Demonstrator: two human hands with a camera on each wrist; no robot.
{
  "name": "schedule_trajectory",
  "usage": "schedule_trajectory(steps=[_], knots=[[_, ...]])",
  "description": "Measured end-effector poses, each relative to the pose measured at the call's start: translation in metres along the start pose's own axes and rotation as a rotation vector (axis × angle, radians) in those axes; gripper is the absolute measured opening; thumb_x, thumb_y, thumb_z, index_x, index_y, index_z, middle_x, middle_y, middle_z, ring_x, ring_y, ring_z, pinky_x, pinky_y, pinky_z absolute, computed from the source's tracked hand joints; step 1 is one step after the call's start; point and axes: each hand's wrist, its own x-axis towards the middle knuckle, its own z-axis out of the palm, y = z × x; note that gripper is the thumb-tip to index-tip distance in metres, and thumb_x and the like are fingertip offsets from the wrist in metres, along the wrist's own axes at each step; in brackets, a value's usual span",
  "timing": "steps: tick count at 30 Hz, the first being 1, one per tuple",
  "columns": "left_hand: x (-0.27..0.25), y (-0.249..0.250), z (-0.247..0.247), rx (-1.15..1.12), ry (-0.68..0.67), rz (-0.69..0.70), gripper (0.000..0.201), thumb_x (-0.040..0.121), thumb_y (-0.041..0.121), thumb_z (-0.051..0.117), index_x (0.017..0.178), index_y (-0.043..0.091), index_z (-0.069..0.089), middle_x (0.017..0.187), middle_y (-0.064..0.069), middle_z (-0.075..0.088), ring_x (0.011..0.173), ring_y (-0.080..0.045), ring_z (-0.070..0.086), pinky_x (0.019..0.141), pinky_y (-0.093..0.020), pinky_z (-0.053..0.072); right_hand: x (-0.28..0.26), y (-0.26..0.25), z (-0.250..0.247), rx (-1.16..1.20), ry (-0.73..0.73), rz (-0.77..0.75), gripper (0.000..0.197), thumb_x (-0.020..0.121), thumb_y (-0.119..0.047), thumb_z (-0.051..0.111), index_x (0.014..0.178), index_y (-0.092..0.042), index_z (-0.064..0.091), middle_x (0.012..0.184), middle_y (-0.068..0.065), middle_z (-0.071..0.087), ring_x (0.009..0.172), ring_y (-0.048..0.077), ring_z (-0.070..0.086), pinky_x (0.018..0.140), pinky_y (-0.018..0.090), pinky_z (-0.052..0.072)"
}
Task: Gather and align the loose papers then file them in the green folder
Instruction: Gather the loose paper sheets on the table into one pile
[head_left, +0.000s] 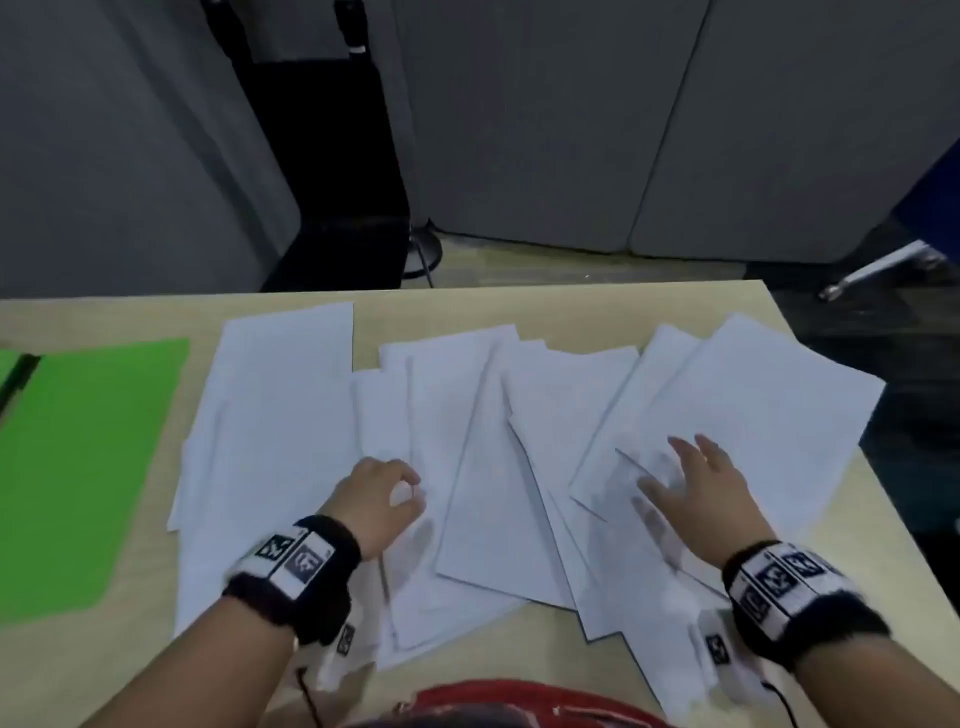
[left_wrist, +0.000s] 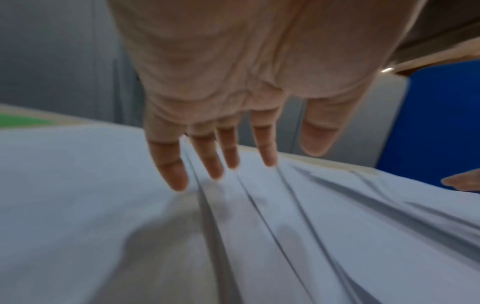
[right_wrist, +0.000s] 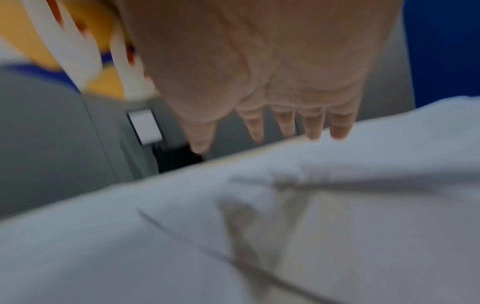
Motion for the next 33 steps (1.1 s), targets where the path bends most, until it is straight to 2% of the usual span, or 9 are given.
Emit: schedule_trajectory(steps=[6,9,11,13,15,18,21,29,33], knots=[[0.03,0.003,0.005,-0.209,0.155,-0.335,0.067,0.085,0.039,0.061,0.141,0.016,0.031,0.141,-0.019,0.034,0.122,-0.038,0.048,0.104,-0.039,0.04,0.002,-0.025,0.026,-0.371,-0.343,0.059,0.097,0.074,-0.084,0.028,0.149,-0.034,-0.01,0.16,-0.004,-0.019,0.144,0.044,-0.006,0.113,0.059,0.015],[0.038,-0.001,0.007,-0.367,0.236,-0.425,0.076,0.085,0.038,0.062,0.145,0.014,0.022,0.143,-0.018,0.036,0.126,-0.038,0.045,0.102,-0.041,0.04,-0.016,-0.034,0.027,-0.304,-0.445,-0.077,0.095,0.075,-0.082,0.033,0.15,-0.036,-0.003,0.16,-0.01,-0.016,0.145,0.041,-0.012,0.113,0.06,0.011],[0.041,-0.002,0.01,-0.41,0.253,-0.436,0.076,0.086,0.038,0.061,0.145,0.012,0.021,0.145,-0.017,0.037,0.127,-0.037,0.045,0.1,-0.04,0.04,-0.032,-0.041,0.027,-0.239,-0.494,-0.182,0.085,0.076,-0.077,0.039,0.148,-0.038,0.017,0.16,-0.01,0.006,0.147,0.035,0.001,0.113,0.057,0.018],[0.044,-0.002,0.011,-0.428,0.246,-0.432,0.075,0.087,0.039,0.059,0.145,0.009,0.023,0.143,-0.017,0.041,0.124,-0.037,0.048,0.098,-0.038,0.041,-0.037,-0.04,0.025,-0.093,-0.399,-0.207,0.071,0.075,-0.07,0.048,0.136,-0.033,0.043,0.143,-0.005,0.043,0.134,0.025,0.037,0.108,0.046,0.036],[0.046,-0.003,0.011,-0.434,0.24,-0.422,0.073,0.087,0.04,0.058,0.143,0.007,0.026,0.14,-0.017,0.046,0.123,-0.036,0.05,0.098,-0.038,0.043,-0.029,-0.036,0.019,0.064,-0.169,-0.086,0.057,0.077,-0.059,0.059,0.123,-0.026,0.057,0.124,0.003,0.055,0.111,0.02,0.054,0.098,0.039,0.044],[0.046,-0.003,0.009,-0.415,0.229,-0.427,0.071,0.086,0.041,0.058,0.141,0.006,0.029,0.136,-0.018,0.049,0.121,-0.036,0.051,0.098,-0.044,0.047,-0.002,-0.017,0.008,0.09,0.159,0.266,0.069,0.075,-0.055,0.067,0.13,-0.018,0.049,0.139,0.014,0.043,0.125,0.035,0.042,0.103,0.048,0.036],[0.044,0.0,0.009,-0.389,0.189,-0.417,0.067,0.088,0.041,0.056,0.139,0.005,0.032,0.132,-0.017,0.052,0.118,-0.036,0.053,0.096,-0.045,0.048,0.016,-0.006,0.006,0.019,0.14,0.461,0.097,0.068,-0.063,0.069,0.142,-0.011,0.032,0.15,0.017,0.029,0.136,0.04,0.029,0.107,0.055,0.031],[0.03,0.028,0.028,-0.448,0.042,-0.295,0.086,0.082,0.056,0.058,0.144,0.008,0.021,0.135,-0.011,0.05,0.12,-0.031,0.052,0.096,-0.036,0.044,0.006,-0.037,0.026,-0.256,-0.226,0.024,0.1,0.062,-0.065,0.066,0.145,-0.031,0.022,0.159,-0.004,0.01,0.145,0.035,0.01,0.114,0.054,0.023],[0.024,0.041,0.033,-0.407,-0.008,-0.187,0.079,0.079,0.024,0.072,0.139,0.01,0.023,0.115,0.003,0.054,0.103,-0.018,0.055,0.083,-0.026,0.042,-0.003,-0.059,0.031,0.016,-0.291,-0.232,0.084,0.065,-0.048,0.073,0.139,-0.024,0.041,0.147,-0.002,0.035,0.139,0.022,0.03,0.113,0.036,0.029]])
